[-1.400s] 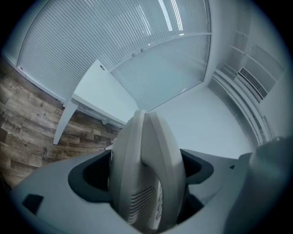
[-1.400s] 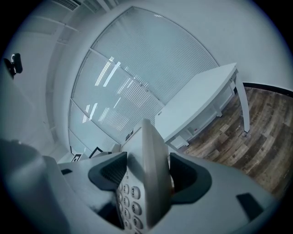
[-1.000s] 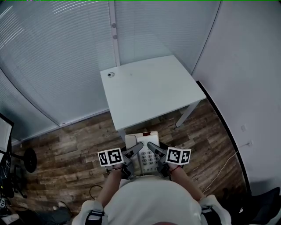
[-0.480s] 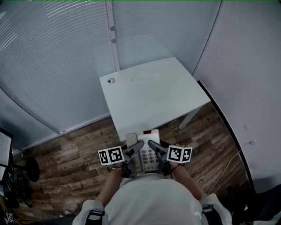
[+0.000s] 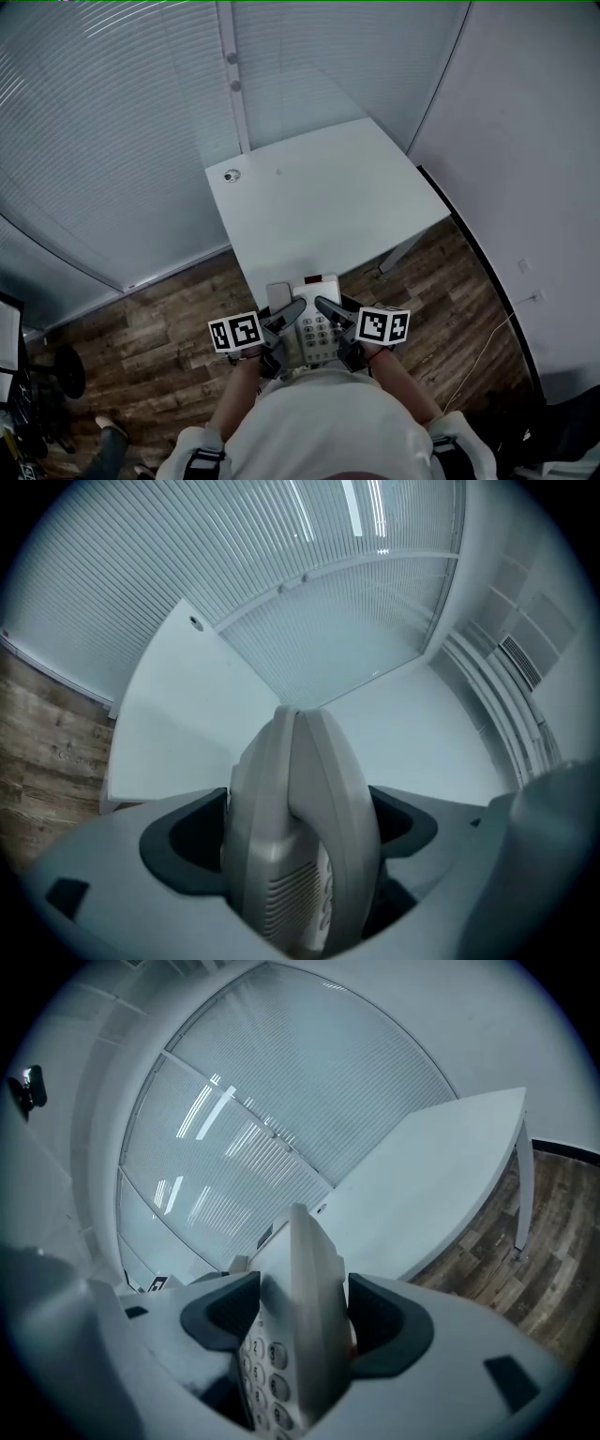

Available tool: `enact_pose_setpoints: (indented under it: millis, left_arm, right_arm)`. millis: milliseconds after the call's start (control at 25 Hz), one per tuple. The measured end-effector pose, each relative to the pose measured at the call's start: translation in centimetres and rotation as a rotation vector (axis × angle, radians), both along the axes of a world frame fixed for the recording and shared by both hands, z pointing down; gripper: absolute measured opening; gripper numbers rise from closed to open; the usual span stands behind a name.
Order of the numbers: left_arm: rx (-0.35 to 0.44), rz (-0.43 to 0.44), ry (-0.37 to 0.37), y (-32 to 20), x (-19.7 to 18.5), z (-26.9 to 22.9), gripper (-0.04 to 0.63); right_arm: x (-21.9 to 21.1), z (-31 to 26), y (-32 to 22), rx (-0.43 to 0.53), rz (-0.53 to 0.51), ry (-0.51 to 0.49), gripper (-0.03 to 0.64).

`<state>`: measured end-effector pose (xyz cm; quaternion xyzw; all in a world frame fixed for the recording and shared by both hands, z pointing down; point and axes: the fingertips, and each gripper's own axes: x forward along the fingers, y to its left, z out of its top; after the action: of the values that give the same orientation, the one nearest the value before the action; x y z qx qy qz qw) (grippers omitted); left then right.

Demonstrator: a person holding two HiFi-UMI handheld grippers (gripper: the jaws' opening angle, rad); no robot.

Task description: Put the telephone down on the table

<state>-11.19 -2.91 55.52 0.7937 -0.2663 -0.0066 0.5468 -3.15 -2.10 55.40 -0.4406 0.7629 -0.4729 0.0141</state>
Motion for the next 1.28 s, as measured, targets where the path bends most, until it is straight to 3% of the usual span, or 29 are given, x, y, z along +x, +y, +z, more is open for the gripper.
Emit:
enact_pose_setpoints:
  millis: [560,1280]
  left_arm:
    - [-0.013,-0.008,-0.033,-3.8,1.8,0.7,0.428]
    - [-0.051,-0.051,-0.036,-15.4,5.3,1.2,0.428]
  right_arm:
    - [1.8,0.9,-3.9,-0.013,-0.008,-0.027,0.305]
    - [5.3,1.4,-15.8,-0.048,-0.049,-0.024,0.305]
